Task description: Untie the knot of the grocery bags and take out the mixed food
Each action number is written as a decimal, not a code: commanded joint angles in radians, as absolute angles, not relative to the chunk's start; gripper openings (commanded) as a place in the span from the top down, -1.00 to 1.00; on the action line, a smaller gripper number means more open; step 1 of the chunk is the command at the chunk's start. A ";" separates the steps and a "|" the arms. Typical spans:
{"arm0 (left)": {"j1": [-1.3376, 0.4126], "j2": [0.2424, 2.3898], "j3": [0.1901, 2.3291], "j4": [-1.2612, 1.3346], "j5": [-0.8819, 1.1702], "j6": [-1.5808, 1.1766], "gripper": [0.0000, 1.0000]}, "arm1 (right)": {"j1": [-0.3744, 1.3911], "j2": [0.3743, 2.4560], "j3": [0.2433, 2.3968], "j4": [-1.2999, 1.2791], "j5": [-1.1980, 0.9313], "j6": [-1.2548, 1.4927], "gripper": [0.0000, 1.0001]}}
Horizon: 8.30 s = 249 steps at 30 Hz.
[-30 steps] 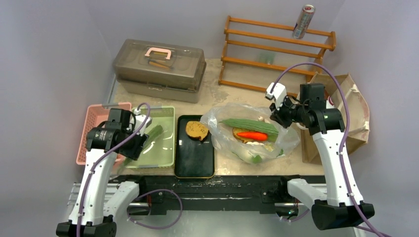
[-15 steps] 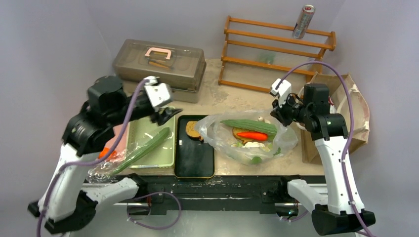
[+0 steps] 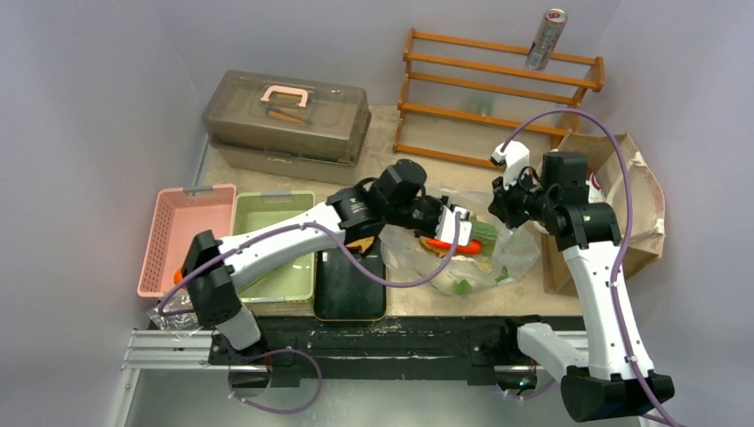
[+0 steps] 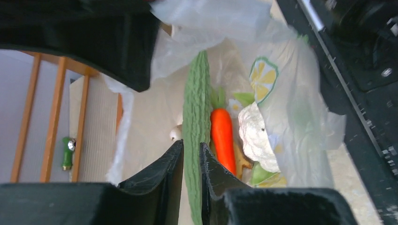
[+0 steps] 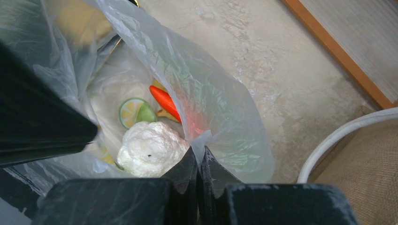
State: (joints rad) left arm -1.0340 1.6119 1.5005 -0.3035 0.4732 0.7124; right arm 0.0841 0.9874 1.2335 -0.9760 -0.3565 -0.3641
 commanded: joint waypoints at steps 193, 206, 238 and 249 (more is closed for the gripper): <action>-1.098 1.619 1.176 -0.349 0.384 0.696 -0.10 | -0.110 0.986 1.287 -1.337 -0.650 -0.725 1.00; -1.104 1.784 1.309 -0.226 0.235 0.543 -0.32 | -0.110 0.963 1.257 -1.368 -0.634 -0.727 1.00; -1.103 1.821 1.353 -0.249 0.097 0.578 0.22 | -0.110 1.021 1.273 -1.327 -0.630 -0.721 1.00; -1.096 1.644 1.444 -0.071 0.295 0.423 0.27 | -0.110 1.052 1.277 -1.306 -0.635 -0.713 1.00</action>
